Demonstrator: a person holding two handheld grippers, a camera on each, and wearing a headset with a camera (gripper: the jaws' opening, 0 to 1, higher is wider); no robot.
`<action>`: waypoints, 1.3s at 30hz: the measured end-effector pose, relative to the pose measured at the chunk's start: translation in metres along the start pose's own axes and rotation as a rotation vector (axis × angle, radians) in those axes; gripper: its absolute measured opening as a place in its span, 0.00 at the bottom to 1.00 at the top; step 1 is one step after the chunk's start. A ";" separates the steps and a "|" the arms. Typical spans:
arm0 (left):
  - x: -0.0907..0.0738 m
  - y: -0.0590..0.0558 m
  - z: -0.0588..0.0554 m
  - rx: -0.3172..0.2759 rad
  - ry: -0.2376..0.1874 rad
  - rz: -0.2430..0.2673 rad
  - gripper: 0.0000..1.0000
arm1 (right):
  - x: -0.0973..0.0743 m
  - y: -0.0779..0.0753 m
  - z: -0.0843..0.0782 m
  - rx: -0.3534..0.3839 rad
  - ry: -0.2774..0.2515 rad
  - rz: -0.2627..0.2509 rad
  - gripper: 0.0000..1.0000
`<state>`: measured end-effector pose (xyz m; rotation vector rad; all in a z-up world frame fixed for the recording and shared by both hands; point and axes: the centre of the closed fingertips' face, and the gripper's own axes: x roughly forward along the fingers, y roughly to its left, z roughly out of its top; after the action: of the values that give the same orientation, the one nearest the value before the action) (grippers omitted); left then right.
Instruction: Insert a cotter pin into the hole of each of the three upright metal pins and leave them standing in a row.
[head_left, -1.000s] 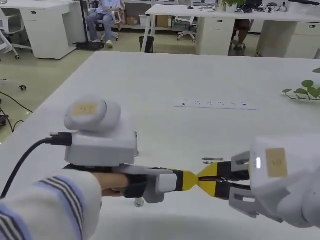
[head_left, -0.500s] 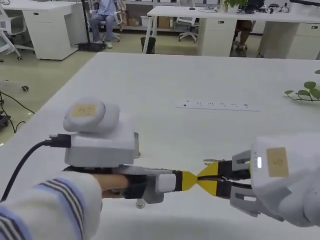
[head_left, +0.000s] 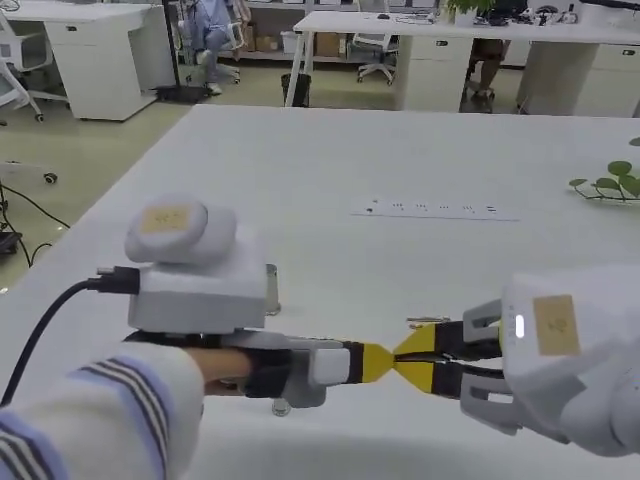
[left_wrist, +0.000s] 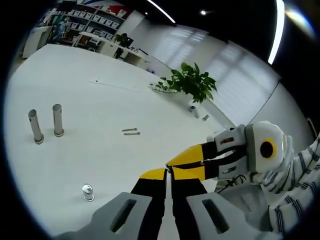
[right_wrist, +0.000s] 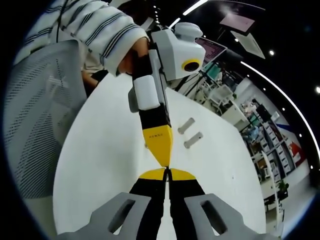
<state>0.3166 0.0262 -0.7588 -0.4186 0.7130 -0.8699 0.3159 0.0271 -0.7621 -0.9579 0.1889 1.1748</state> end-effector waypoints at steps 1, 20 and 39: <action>0.000 0.000 0.000 0.009 -0.002 0.002 0.01 | 0.000 0.000 0.000 -0.001 0.000 0.000 0.02; 0.000 0.002 -0.003 0.007 0.007 0.014 0.00 | 0.001 0.003 -0.001 0.001 -0.009 0.032 0.02; -0.002 0.002 -0.002 -0.032 0.005 0.006 0.00 | 0.001 0.002 0.001 0.051 -0.017 0.055 0.03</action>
<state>0.3155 0.0290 -0.7610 -0.4427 0.7331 -0.8546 0.3141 0.0283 -0.7630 -0.9025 0.2316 1.2225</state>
